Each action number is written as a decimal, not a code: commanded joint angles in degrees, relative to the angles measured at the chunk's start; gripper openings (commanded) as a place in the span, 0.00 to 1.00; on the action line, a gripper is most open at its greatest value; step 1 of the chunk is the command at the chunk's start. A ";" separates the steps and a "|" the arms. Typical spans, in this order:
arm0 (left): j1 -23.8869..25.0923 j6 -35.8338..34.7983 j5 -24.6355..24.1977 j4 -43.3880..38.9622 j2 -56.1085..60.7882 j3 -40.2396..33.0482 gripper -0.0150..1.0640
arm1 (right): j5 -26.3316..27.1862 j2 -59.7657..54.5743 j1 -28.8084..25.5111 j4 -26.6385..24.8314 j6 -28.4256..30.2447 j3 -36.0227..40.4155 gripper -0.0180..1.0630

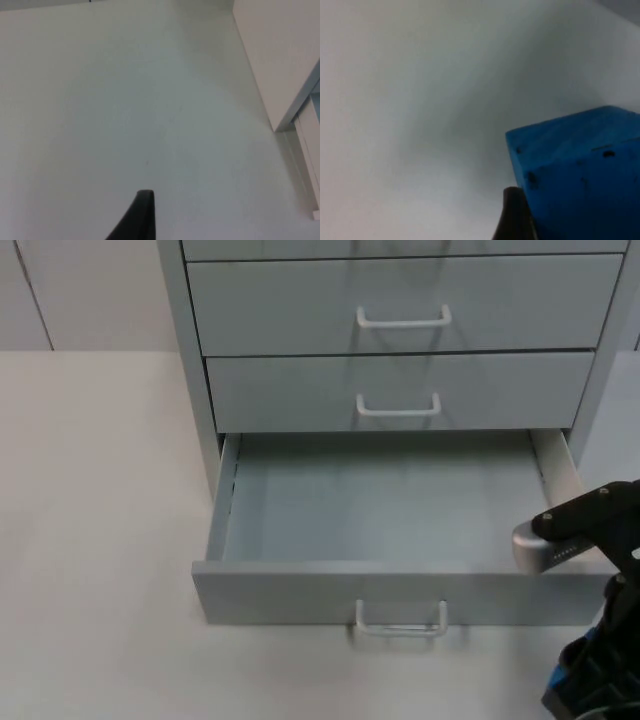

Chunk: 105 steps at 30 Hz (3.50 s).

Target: Open the drawer with the left hand, place the block into the drawer with the right hand, then close the drawer with the left hand.

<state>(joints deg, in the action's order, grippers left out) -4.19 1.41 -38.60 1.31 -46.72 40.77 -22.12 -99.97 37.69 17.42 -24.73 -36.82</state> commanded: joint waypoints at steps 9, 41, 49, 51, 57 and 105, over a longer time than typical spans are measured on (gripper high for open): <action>0.20 -0.01 0.31 0.63 0.44 -0.27 0.99 | -10.17 14.91 3.47 -1.04 -0.25 -0.12 0.02; 0.20 -0.01 0.41 1.19 0.44 -0.27 0.99 | -0.10 31.45 6.83 15.60 -23.68 -0.12 0.02; 0.20 -0.01 0.41 1.19 0.44 -0.27 0.99 | 6.56 17.78 6.50 18.47 -27.07 -4.97 0.02; 0.20 -0.01 0.41 1.19 0.44 -0.27 0.99 | 7.85 12.47 5.26 18.47 -28.38 -8.37 0.02; 0.20 -0.01 0.41 1.19 0.44 -0.27 0.99 | 10.15 4.91 1.19 18.36 -36.59 -13.36 0.02; 0.20 -0.01 0.67 1.81 0.44 -0.27 0.99 | 0.35 19.75 5.06 18.30 -30.82 -13.39 0.68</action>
<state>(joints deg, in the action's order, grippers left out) -4.19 1.41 -38.37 2.71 -46.72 40.77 -19.50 -80.96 42.15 35.54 -56.58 -49.98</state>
